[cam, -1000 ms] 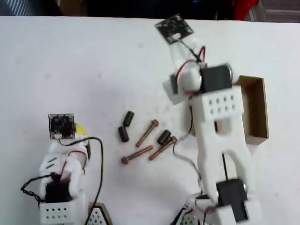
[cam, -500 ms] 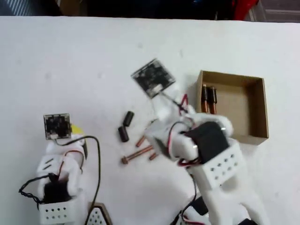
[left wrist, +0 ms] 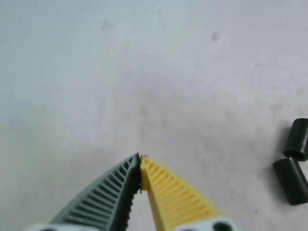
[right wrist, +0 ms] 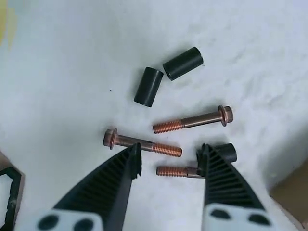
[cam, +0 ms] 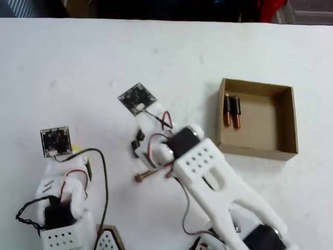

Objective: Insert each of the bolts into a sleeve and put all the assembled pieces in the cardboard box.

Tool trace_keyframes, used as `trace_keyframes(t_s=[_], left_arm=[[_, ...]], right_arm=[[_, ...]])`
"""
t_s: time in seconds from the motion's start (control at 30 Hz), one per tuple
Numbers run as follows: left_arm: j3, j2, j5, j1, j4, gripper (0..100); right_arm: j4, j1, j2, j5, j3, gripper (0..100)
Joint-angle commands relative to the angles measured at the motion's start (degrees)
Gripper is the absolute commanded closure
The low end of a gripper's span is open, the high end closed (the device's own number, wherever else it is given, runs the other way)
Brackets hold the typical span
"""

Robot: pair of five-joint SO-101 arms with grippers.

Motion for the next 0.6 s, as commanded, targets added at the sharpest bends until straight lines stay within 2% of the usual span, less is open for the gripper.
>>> trace_keyframes(t_s=[0.0, 0.3, 0.43, 0.57], left_arm=[[-3.7, -0.4, -0.4, -0.7, 1.6, 98], [-3.7, -0.4, -0.4, -0.7, 1.6, 98], [-3.7, -0.4, -0.4, -0.7, 1.6, 98], [-4.2, -0.4, -0.4, -4.6, 1.5, 98]], right_arm=[[-2.8, -0.4, 5.7, -0.4, -4.0, 81.9], [-3.4, -0.6, 23.0, -0.5, -14.8, 81.9], [-3.4, -2.9, 29.3, -0.5, -19.3, 81.9], [-3.4, -4.8, 34.9, -0.6, -24.3, 81.9]])
